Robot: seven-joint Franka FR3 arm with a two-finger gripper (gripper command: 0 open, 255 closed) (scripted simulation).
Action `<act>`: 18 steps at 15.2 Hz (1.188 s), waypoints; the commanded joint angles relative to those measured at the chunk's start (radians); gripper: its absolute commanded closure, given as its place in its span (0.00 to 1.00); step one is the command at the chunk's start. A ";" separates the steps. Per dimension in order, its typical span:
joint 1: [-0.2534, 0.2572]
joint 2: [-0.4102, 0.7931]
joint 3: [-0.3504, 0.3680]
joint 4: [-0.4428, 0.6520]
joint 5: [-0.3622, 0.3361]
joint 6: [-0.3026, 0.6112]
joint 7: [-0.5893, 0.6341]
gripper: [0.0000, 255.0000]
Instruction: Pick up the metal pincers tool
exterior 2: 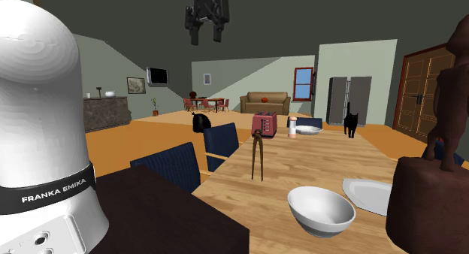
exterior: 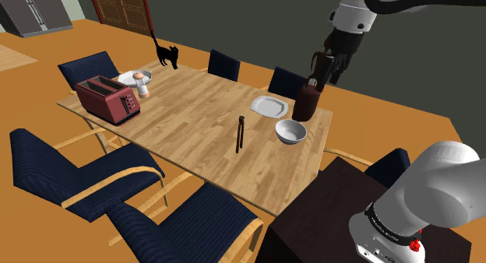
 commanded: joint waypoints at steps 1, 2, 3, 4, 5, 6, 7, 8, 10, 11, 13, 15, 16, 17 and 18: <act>0.005 0.051 0.011 -0.018 0.007 0.079 0.015 0.00; 0.006 0.077 0.014 -0.024 0.008 0.115 0.020 0.00; 0.008 0.104 0.017 -0.029 0.009 0.151 0.024 0.00; 0.009 0.132 0.020 -0.032 0.011 0.186 0.028 0.00; 0.010 0.162 0.023 -0.034 0.012 0.221 0.032 0.00; 0.011 0.192 0.026 -0.034 0.013 0.255 0.036 0.00; 0.012 0.223 0.028 -0.033 0.013 0.289 0.041 0.00; 0.013 0.256 0.031 -0.030 0.014 0.322 0.045 0.00; 0.015 0.323 0.036 -0.020 0.015 0.386 0.053 0.00; 0.016 0.357 0.038 -0.012 0.015 0.417 0.058 0.00; 0.018 0.428 0.043 0.007 0.015 0.476 0.066 0.00; 0.019 0.500 0.047 0.032 0.013 0.531 0.076 0.00; 0.020 0.537 0.048 0.047 0.012 0.557 0.080 0.00; 0.021 0.574 0.050 0.063 0.011 0.581 0.085 0.00; 0.022 0.611 0.051 0.081 0.009 0.604 0.090 0.00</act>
